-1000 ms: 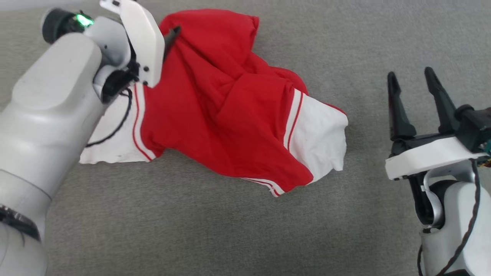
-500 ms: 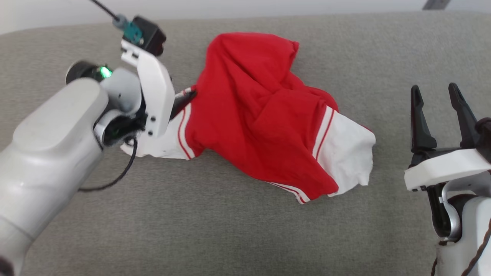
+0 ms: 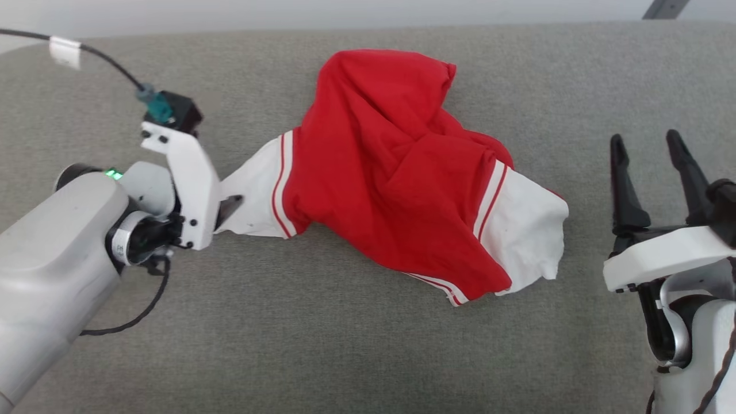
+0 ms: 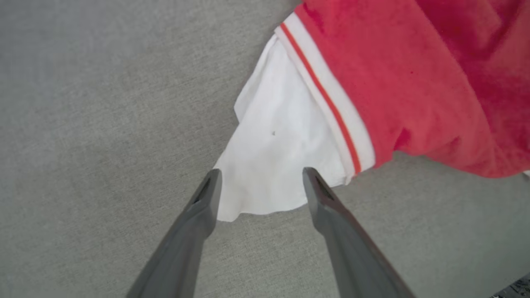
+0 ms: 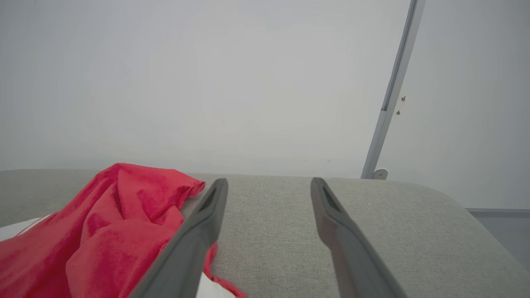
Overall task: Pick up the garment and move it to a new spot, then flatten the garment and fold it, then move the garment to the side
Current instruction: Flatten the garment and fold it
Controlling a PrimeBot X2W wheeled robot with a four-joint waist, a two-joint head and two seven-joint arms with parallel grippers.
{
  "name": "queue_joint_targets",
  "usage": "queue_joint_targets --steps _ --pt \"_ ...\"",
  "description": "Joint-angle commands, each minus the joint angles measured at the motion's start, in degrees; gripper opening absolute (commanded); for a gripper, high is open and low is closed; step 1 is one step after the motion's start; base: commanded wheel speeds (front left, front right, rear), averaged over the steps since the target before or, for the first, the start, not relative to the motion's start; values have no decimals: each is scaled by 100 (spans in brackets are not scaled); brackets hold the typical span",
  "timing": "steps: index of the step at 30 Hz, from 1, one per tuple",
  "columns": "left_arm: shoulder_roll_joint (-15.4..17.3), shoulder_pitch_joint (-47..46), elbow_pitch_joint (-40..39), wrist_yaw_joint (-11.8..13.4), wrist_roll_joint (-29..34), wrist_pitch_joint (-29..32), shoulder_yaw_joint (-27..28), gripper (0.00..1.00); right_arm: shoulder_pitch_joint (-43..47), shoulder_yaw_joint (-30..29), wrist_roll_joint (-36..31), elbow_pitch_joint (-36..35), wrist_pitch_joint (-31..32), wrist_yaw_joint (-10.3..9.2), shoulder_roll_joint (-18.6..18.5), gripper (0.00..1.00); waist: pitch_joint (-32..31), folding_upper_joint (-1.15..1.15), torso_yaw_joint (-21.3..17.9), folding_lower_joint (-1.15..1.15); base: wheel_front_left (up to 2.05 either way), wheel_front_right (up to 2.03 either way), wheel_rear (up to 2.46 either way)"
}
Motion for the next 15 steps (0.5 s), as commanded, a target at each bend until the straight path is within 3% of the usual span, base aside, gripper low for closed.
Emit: queue_joint_targets --steps 1,8,15 --pt "-7 94 64 30 -25 22 1 100 -25 23 34 -19 25 0 -5 100 56 0 -58 0 0 0 0" --pt "-186 215 929 132 -227 63 49 100 -44 121 67 -56 91 0 -44 100 228 0 -265 0 0 0 0" --pt "-494 395 1741 -14 -273 -93 20 100 -43 182 142 -79 169 0 -108 100 333 0 -350 0 0 0 0"
